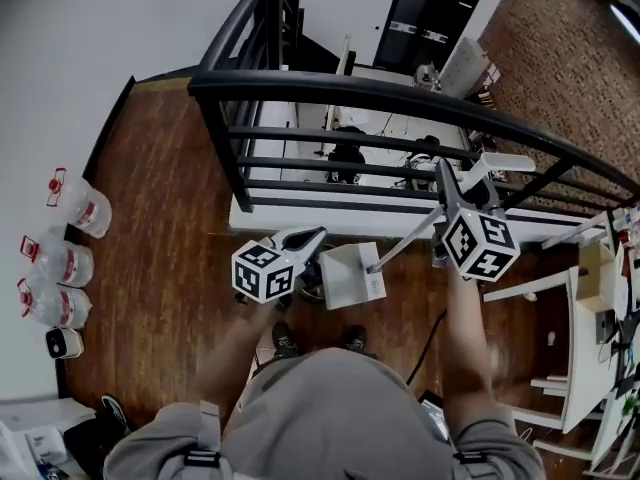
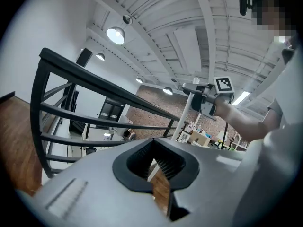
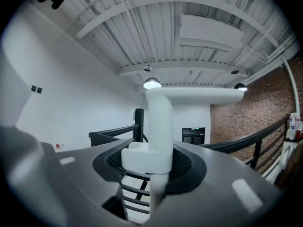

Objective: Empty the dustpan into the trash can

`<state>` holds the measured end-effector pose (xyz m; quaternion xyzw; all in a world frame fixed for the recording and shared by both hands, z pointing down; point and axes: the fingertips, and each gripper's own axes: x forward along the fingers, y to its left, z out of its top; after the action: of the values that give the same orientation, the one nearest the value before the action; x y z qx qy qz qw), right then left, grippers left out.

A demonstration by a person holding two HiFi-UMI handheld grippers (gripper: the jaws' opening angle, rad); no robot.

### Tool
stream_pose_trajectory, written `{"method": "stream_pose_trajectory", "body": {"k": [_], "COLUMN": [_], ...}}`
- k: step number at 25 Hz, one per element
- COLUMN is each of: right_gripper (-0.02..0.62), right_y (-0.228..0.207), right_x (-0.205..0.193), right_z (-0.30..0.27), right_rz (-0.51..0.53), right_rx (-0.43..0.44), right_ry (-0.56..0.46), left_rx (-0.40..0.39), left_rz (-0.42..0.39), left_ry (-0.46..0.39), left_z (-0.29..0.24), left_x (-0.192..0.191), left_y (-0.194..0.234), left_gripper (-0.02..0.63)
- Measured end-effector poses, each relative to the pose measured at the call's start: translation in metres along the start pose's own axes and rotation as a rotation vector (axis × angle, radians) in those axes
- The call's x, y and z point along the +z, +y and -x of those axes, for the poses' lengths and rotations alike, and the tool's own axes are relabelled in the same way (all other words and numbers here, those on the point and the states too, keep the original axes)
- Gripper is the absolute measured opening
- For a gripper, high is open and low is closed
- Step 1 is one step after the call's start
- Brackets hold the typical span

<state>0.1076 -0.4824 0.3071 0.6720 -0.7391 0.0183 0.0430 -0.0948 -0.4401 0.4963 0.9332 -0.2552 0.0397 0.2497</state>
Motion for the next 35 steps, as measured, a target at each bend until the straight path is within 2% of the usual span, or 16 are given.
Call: {"method": "stream_pose_trajectory", "body": {"k": [4, 8, 12, 17, 21, 26, 32, 35], "right_gripper": [0.190, 0.190, 0.190, 0.190, 0.190, 0.190, 0.190, 0.189], "right_y": [-0.055, -0.098, -0.128, -0.158, -0.172, -0.206, -0.229, -0.227], "right_x": [0.020, 0.034, 0.042, 0.024, -0.023, -0.118, -0.210, -0.255], "right_z": [0.031, 0.056, 0.063, 0.064, 0.050, 0.049, 0.049, 0.049], "right_rz": [-0.065, -0.096, -0.072, -0.029, -0.009, -0.037, -0.083, -0.097], "right_rx": [-0.022, -0.029, -0.025, -0.050, -0.072, -0.127, -0.132, -0.120], "right_ry": [-0.037, -0.068, -0.084, -0.063, -0.013, 0.112, 0.171, 0.214], "left_rx": [-0.003, -0.017, -0.006, 0.037, 0.059, 0.047, 0.047, 0.058], "left_rz": [-0.041, -0.052, -0.035, -0.026, -0.016, -0.014, -0.017, 0.013], "left_ry": [-0.006, 0.021, 0.038, 0.062, 0.070, 0.095, 0.173, 0.202], "left_z": [-0.033, -0.061, -0.079, -0.076, -0.077, -0.097, -0.125, -0.131], "left_x": [0.015, 0.007, -0.006, -0.018, -0.024, -0.037, -0.063, -0.078], "left_y": [-0.024, -0.053, -0.070, -0.076, -0.077, -0.094, -0.107, -0.113], "left_gripper": [0.005, 0.005, 0.005, 0.005, 0.005, 0.005, 0.005, 0.005]}}
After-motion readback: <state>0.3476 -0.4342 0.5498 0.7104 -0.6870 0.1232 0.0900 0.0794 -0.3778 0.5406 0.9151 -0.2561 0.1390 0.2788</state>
